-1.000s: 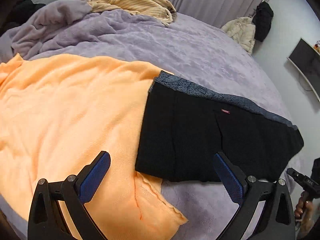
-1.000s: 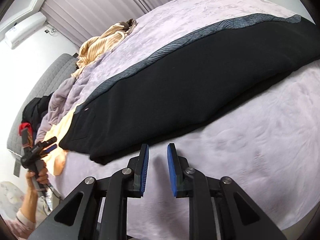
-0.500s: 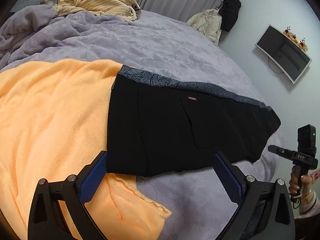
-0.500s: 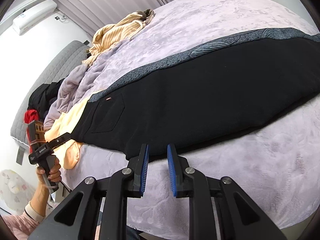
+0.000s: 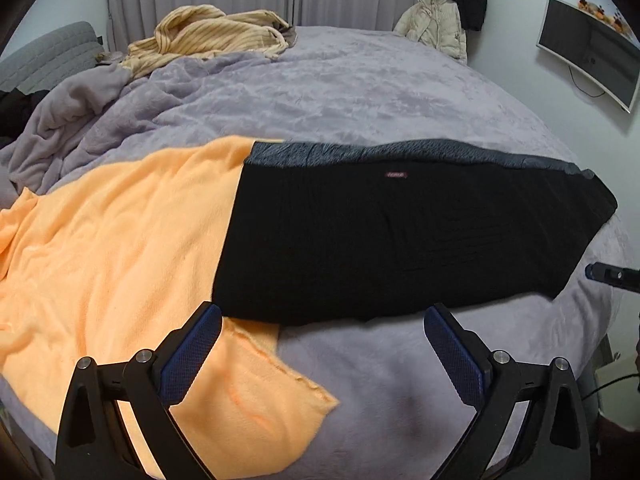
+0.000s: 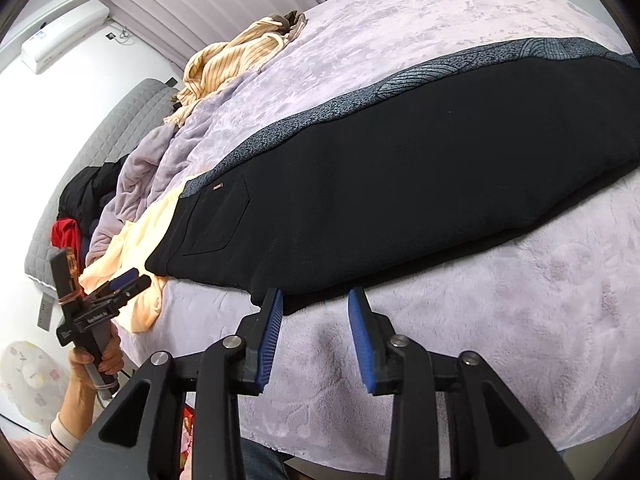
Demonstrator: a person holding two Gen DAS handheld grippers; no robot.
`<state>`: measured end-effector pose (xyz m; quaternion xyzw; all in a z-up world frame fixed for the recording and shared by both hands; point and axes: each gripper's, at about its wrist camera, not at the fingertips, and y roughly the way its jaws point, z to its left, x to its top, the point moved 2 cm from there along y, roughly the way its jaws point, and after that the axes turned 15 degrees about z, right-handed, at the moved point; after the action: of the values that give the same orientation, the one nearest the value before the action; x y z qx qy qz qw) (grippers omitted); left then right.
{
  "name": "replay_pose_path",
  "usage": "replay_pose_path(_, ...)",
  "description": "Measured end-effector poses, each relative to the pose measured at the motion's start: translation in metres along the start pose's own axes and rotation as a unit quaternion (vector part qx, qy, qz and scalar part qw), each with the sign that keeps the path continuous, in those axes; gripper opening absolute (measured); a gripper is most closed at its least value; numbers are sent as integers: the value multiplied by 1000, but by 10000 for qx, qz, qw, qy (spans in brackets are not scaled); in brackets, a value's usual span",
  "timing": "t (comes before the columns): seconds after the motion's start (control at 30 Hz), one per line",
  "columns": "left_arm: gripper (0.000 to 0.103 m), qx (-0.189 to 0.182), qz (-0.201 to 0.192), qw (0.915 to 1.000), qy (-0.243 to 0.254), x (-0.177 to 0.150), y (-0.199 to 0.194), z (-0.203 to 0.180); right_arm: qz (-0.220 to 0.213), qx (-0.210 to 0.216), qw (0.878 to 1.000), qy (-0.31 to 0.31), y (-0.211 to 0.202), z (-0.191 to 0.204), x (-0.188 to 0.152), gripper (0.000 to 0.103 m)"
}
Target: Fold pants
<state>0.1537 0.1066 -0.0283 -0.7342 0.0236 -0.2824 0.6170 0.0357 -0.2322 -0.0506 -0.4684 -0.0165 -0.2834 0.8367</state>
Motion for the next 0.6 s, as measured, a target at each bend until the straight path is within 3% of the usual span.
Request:
replay_pose_path(0.27,102,-71,-191,9988,438,29,-7,-88,-269,171,9990,309,-22,-29,-13,42)
replay_pose_path(0.6,102,-237,-51,9951,957,62,16,-212,-935,245,9882,1189,-82,-116,-44,43)
